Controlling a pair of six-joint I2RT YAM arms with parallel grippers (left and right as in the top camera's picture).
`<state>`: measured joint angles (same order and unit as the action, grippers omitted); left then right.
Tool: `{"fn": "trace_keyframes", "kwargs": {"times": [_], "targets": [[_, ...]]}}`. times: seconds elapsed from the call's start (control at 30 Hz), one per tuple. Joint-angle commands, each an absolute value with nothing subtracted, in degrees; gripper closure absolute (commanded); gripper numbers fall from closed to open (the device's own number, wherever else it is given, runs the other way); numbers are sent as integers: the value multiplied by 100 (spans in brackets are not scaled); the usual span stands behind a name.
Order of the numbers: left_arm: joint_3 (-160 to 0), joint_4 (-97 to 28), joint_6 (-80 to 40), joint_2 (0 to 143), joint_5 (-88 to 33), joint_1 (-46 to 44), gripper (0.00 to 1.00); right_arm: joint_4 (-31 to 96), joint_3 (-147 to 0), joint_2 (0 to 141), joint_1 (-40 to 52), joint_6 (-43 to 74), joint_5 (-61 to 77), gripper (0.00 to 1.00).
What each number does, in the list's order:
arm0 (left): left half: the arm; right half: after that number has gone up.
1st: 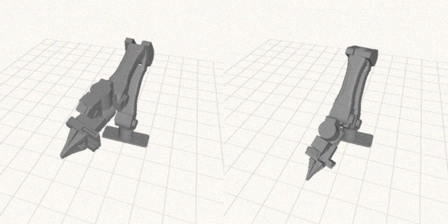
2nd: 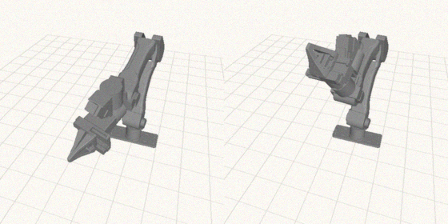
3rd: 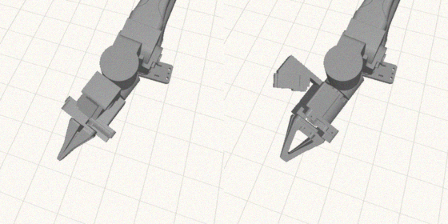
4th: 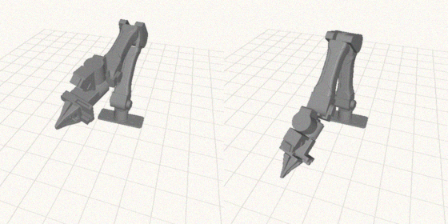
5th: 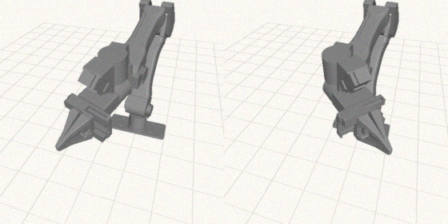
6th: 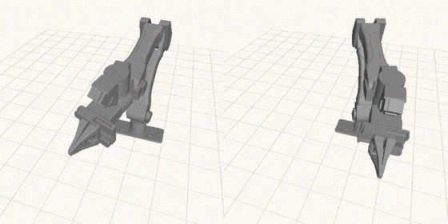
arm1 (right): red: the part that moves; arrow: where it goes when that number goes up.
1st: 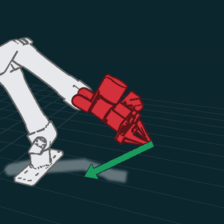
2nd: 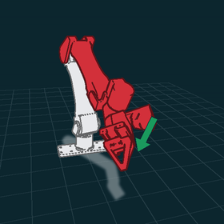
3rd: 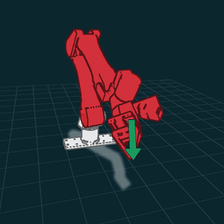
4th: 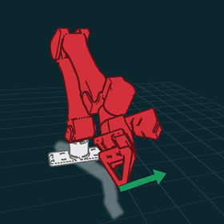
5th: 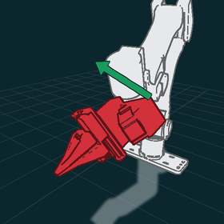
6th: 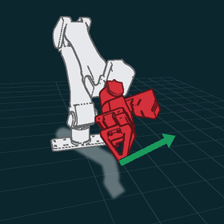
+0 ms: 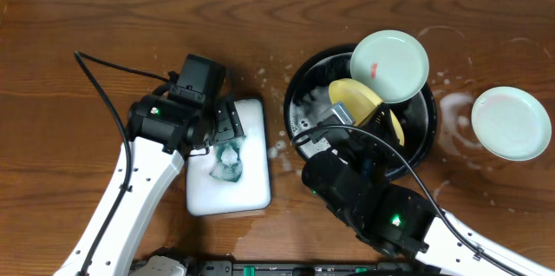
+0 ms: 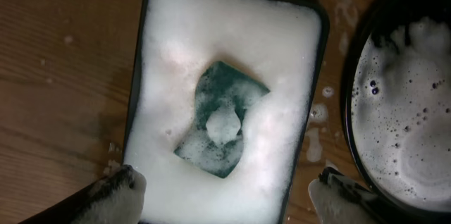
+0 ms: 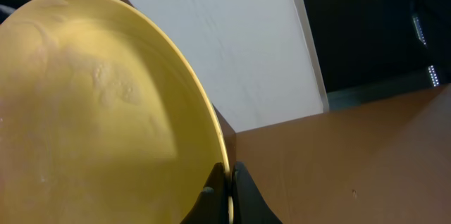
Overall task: Clean dirty plates on tray and stack at the side
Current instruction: 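Carry the yellow plate right and stack it on the green plate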
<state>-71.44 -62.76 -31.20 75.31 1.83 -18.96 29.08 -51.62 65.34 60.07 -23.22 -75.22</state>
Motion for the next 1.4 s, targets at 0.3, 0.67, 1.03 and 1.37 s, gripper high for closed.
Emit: {"fn": "trace_keyframes", "kwargs": {"times": [0.3, 0.67, 1.03, 1.37], "targets": [[-7227, -6292, -3065, 7518, 198, -1872, 17, 2936, -5275, 6801, 5389, -1627, -6890, 99], [-7227, -6292, -3065, 7518, 198, -1872, 17, 2910, -5275, 7238, 5242, -1559, -6831, 99], [-7227, -6292, -3065, 7518, 198, -1872, 17, 2941, -5275, 7238, 4860, -489, -6121, 99], [-7227, -6292, -3065, 7518, 198, -1872, 17, 3433, -5784, 6803, 1855, 1376, -591, 99]]}}
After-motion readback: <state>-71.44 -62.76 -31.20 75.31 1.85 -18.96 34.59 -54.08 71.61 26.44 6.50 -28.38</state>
